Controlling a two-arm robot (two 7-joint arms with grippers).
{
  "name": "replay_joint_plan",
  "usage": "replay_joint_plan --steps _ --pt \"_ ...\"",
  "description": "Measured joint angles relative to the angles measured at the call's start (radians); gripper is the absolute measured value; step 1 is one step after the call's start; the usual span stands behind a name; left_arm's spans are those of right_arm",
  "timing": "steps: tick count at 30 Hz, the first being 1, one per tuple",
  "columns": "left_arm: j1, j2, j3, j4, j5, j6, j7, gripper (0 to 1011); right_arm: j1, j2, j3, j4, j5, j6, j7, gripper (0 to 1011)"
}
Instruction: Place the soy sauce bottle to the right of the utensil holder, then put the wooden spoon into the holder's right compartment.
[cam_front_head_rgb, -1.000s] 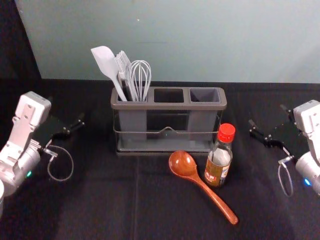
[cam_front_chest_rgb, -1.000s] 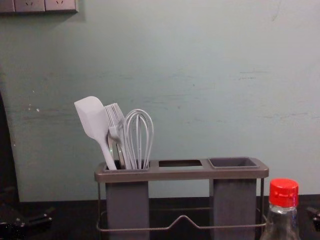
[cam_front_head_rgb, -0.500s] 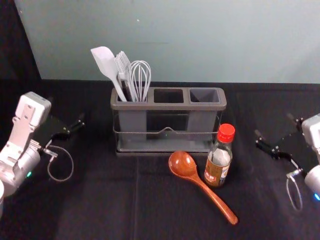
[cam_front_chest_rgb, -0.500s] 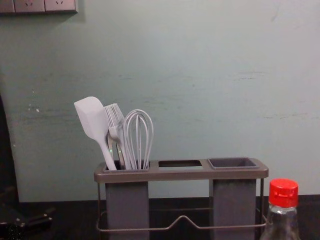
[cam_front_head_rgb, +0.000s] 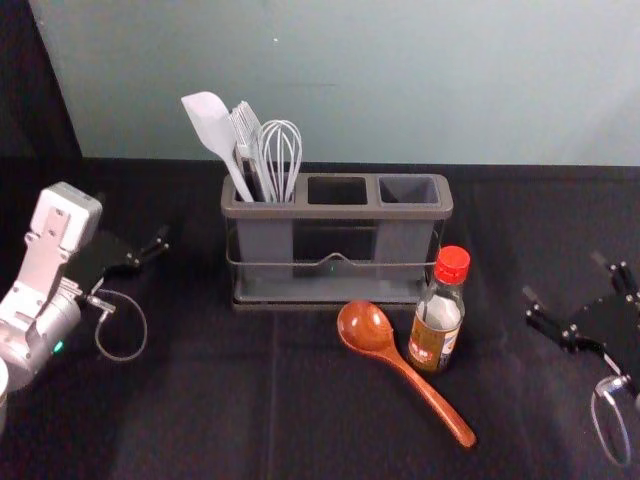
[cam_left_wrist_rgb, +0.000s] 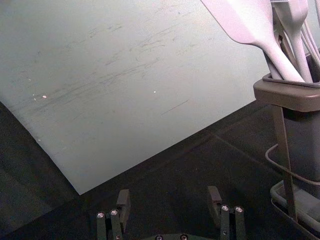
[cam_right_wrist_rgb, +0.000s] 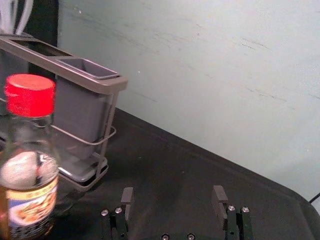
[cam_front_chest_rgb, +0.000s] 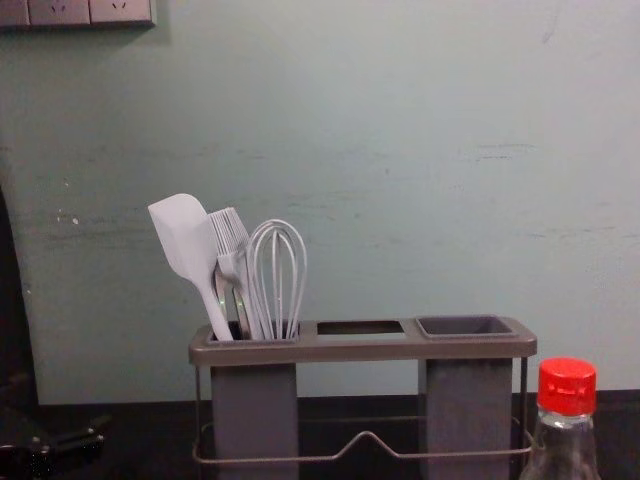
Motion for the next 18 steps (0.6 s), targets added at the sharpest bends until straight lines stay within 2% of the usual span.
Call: replay_joint_plan --steps 6,13,18 --pt "0.000 0.000 0.000 0.000 0.000 0.000 0.000 1005 -0.081 0.016 0.031 -0.058 0.011 -0.021 0.010 1003" --pt "0.000 0.000 0.000 0.000 0.000 0.000 0.000 1005 -0.139 0.017 0.044 -0.098 0.038 -0.048 0.055 1003" --pt "0.000 0.000 0.000 0.000 0.000 0.000 0.000 1005 -0.155 0.008 0.040 -0.113 0.054 -0.063 0.093 1003"
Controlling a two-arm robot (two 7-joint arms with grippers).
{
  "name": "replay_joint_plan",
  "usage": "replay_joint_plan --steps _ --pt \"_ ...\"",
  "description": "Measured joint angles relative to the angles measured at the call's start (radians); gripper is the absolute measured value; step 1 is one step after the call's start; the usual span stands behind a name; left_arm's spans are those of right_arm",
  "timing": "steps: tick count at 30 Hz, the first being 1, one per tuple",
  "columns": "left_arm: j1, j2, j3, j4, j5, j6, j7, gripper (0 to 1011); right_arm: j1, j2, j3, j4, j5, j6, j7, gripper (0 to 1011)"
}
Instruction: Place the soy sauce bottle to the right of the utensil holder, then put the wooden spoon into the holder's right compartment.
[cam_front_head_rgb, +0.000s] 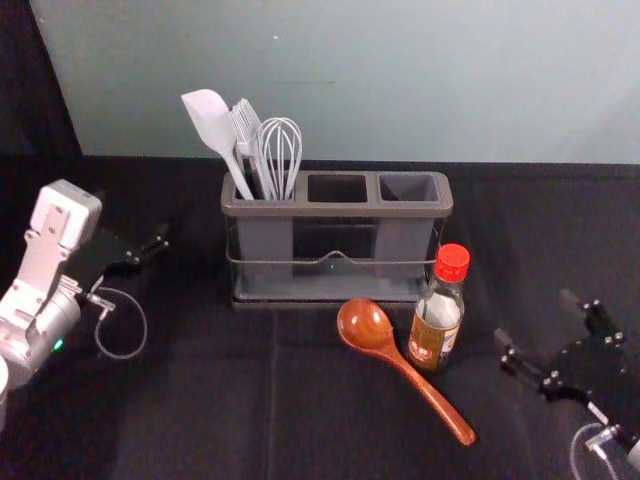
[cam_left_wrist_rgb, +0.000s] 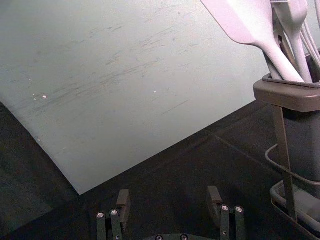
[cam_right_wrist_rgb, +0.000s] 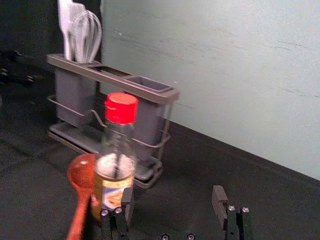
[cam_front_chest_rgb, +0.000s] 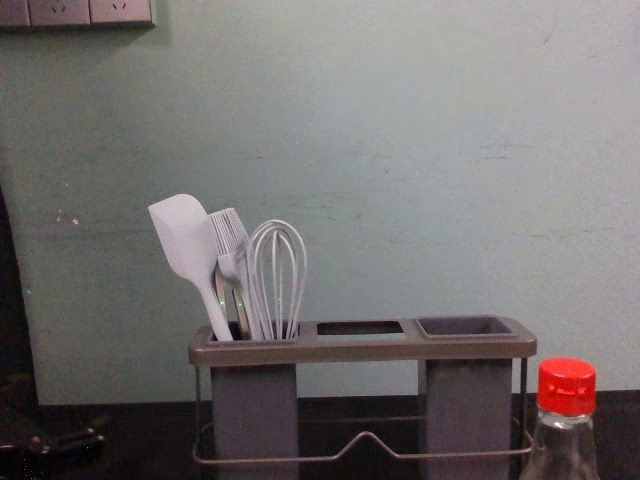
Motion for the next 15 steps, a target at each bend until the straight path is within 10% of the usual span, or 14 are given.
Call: replay_joint_plan --steps 15 --pt "0.000 0.000 0.000 0.000 0.000 0.000 0.000 1005 0.089 -0.094 -0.053 0.023 0.027 0.015 0.106 1003"
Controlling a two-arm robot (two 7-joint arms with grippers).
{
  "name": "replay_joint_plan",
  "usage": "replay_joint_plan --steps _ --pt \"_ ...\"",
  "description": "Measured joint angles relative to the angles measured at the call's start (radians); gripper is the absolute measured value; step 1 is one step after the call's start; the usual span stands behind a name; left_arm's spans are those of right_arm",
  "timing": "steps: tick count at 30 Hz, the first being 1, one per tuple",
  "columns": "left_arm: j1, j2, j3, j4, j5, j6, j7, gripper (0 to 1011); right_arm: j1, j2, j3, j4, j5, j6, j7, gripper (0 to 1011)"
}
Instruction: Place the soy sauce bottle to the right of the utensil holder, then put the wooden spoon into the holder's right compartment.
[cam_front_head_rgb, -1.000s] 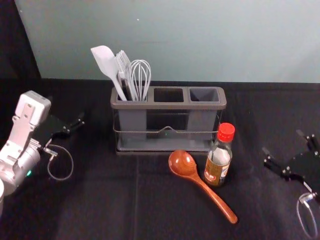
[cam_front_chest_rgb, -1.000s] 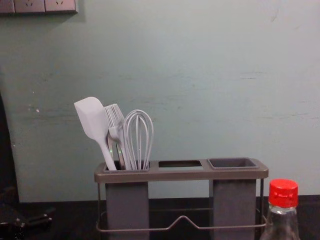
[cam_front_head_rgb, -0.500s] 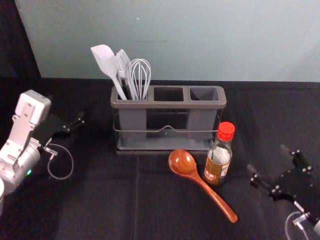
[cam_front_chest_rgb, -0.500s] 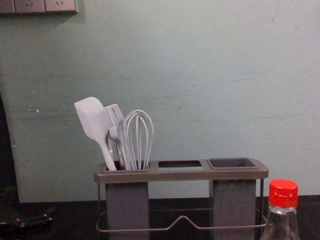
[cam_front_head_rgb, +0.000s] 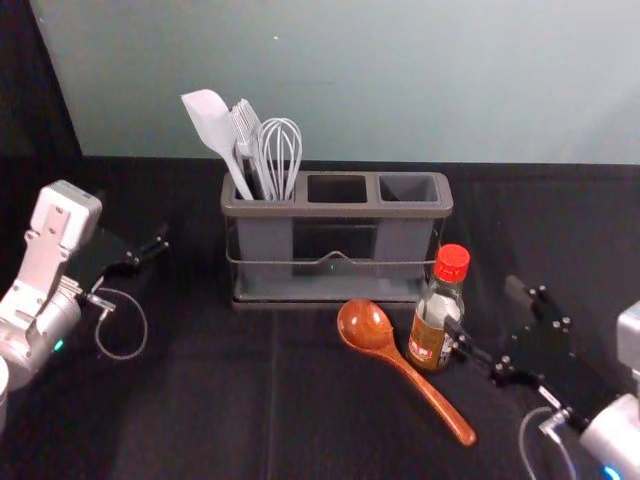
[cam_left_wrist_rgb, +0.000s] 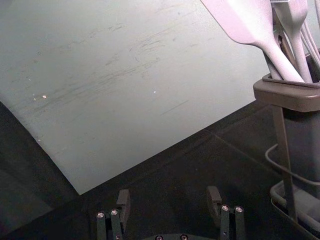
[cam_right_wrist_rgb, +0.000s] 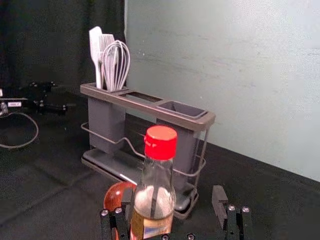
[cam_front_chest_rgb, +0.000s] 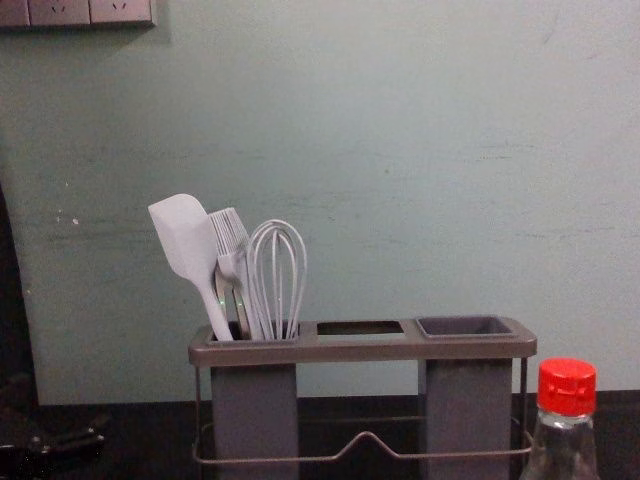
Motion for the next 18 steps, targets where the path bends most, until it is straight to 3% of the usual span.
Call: replay_joint_plan --steps 10,18 --pt "0.000 0.000 0.000 0.000 0.000 0.000 0.000 1005 0.106 -0.085 -0.027 0.066 -0.008 0.052 0.037 1003" --pt "0.000 0.000 0.000 0.000 0.000 0.000 0.000 1005 0.149 -0.134 -0.028 0.094 0.008 0.086 0.071 1003"
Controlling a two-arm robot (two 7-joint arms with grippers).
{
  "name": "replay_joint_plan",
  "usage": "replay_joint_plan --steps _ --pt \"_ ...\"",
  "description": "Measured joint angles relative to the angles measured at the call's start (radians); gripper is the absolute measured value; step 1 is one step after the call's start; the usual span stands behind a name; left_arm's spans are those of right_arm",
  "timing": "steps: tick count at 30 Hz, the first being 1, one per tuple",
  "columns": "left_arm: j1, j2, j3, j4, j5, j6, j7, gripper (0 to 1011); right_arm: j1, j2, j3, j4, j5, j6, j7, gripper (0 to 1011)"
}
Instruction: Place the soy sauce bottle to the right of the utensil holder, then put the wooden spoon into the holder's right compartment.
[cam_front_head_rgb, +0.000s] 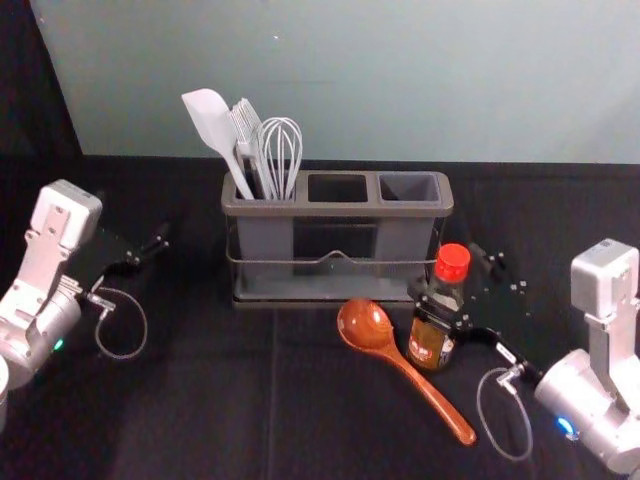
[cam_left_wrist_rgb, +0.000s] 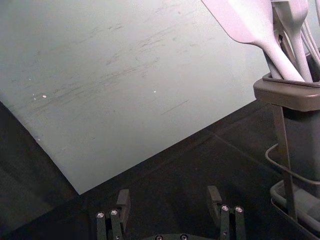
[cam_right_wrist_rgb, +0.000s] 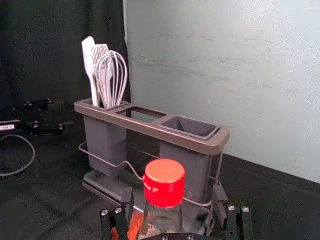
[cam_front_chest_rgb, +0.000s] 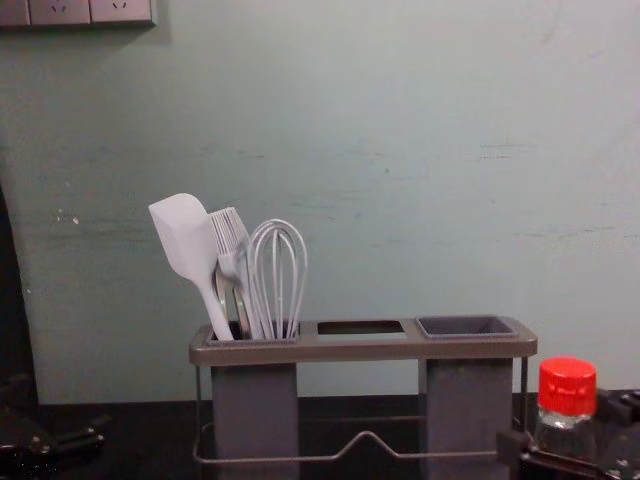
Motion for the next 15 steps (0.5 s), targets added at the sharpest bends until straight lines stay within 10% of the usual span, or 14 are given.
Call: replay_joint_plan --steps 15 --pt "0.000 0.000 0.000 0.000 0.000 0.000 0.000 1005 0.012 -0.048 0.015 0.016 -0.008 0.030 0.036 792"
